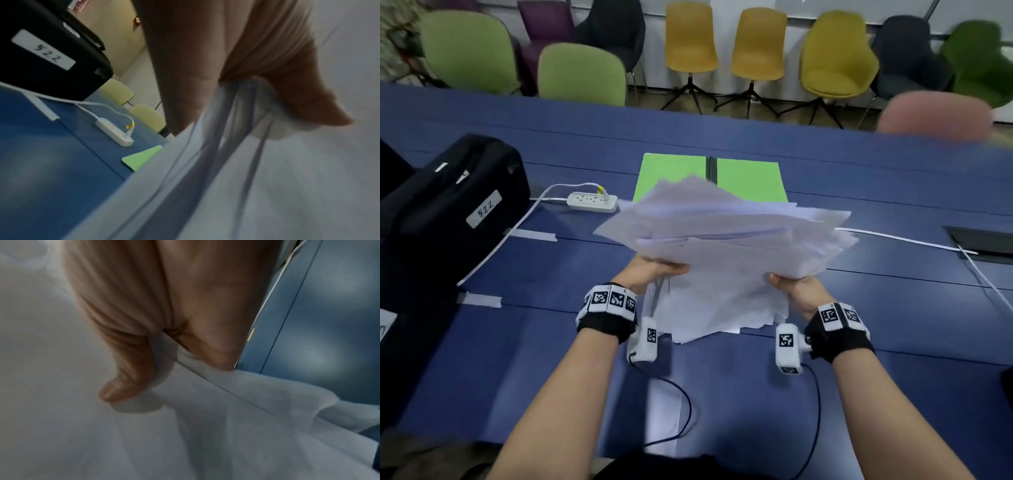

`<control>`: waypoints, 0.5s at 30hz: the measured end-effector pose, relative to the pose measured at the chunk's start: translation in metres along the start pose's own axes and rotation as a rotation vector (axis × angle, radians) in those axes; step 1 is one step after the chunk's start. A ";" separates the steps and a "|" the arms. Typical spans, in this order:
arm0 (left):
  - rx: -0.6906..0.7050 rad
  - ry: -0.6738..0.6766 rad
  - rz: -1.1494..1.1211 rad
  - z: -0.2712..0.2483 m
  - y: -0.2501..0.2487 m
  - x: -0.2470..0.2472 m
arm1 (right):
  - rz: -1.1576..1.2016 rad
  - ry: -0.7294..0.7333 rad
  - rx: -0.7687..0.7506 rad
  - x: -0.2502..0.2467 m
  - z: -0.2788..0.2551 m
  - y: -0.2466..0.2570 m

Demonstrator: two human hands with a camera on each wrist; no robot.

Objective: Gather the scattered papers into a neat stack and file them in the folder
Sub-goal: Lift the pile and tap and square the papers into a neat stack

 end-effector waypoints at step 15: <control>-0.047 -0.145 0.146 -0.024 0.001 0.014 | 0.091 -0.037 -0.213 0.013 -0.015 0.026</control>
Point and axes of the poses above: each hand's wrist, its own z-axis towards the middle knuckle, its own x-axis out of the palm, y = z × x, the point moved 1 cm from there along z, towards the middle knuckle, and after that the axes turned 9 degrees about -z, right-handed, at the moved point
